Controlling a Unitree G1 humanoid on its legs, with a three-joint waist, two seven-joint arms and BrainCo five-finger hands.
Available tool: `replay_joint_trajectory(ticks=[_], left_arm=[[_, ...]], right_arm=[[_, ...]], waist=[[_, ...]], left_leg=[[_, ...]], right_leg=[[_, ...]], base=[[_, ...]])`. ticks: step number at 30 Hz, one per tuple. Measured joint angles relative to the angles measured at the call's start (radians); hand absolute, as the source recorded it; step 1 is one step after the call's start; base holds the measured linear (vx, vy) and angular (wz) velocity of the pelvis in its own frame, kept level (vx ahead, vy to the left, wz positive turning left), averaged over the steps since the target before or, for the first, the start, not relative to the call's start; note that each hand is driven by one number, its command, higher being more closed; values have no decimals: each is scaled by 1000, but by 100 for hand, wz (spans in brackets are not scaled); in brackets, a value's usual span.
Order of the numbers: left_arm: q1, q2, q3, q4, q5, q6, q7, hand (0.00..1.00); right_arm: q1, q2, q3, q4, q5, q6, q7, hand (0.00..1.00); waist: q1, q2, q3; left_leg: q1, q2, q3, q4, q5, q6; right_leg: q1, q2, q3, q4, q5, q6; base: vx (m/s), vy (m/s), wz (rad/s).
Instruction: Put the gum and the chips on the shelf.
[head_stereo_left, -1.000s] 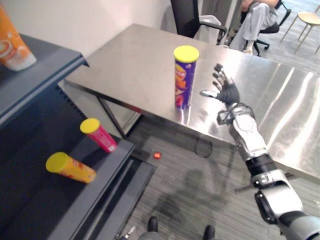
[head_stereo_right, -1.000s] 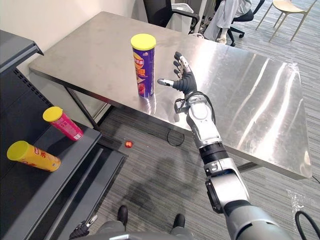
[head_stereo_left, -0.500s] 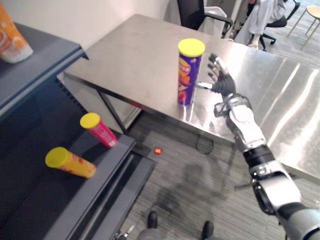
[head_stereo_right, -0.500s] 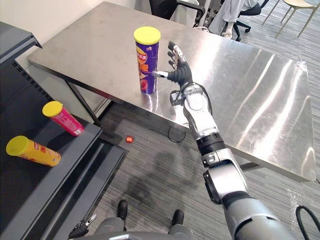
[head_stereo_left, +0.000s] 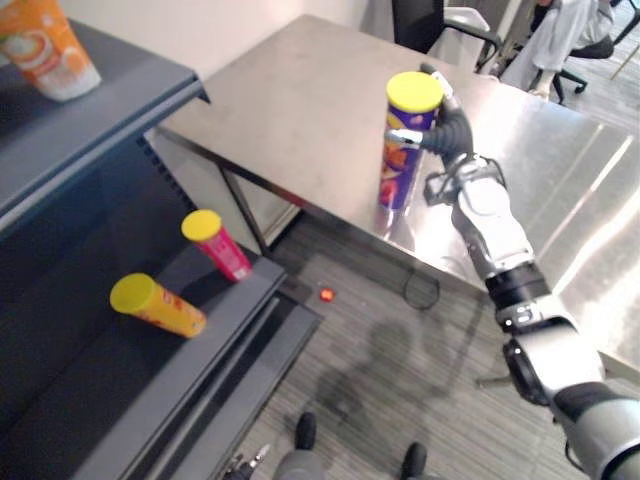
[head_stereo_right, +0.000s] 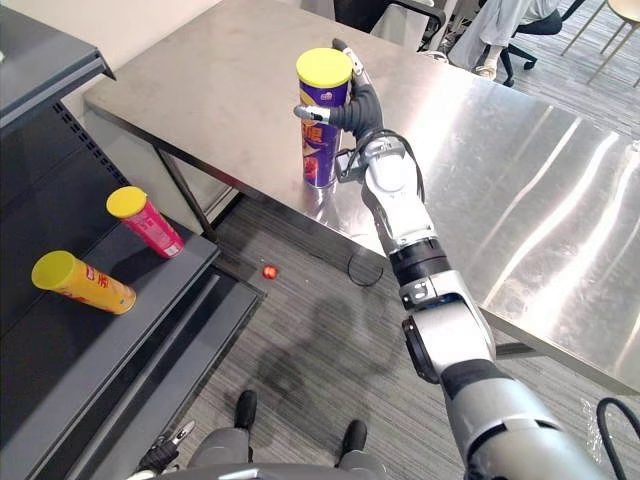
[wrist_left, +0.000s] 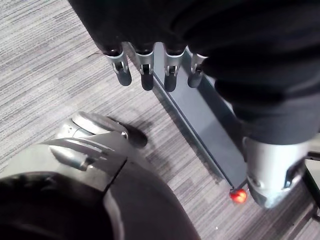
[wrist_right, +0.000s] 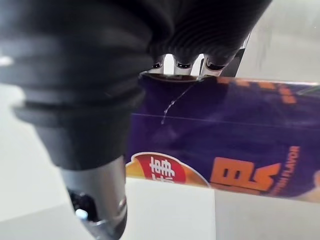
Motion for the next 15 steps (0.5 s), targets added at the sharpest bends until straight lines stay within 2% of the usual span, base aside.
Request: replay_joint_trajectory(ticks=[4, 5, 9, 15], left_arm=[[-2, 1, -1, -7, -11, -1, 2, 0], [-3, 1, -2, -7, -27, -1, 3, 0], [-5, 0, -3, -7, -36, -1, 5, 0], [-12, 1, -13, -7, -36, -2, 8, 0]], right_arm=[[-27, 0, -1, 28, -1, 0, -4, 0], [-30, 1, -2, 38, -1, 1, -10, 100], [-30, 2, -5, 74, -3, 3, -12, 100], [-30, 2, -74, 115, -3, 17, -16, 100]], waist=[[0, -4, 3], [2, -5, 3], [7, -5, 3], [8, -5, 4]], left_leg=[[-20, -2, -24, 15, 0, 0], [-24, -2, -28, 16, 0, 0], [-30, -3, -34, 17, 1, 0], [-42, -2, -53, 17, 10, -3]], right_leg=[[-1, -1, -19, 1, 0, 0], [-1, -1, -24, 1, 0, 0], [-2, -1, -29, 1, 0, 0], [-3, 1, -48, 1, 0, 0]], base=[[4, -3, 15], [-3, -2, 12], [-9, -2, 5], [-11, -6, 9]])
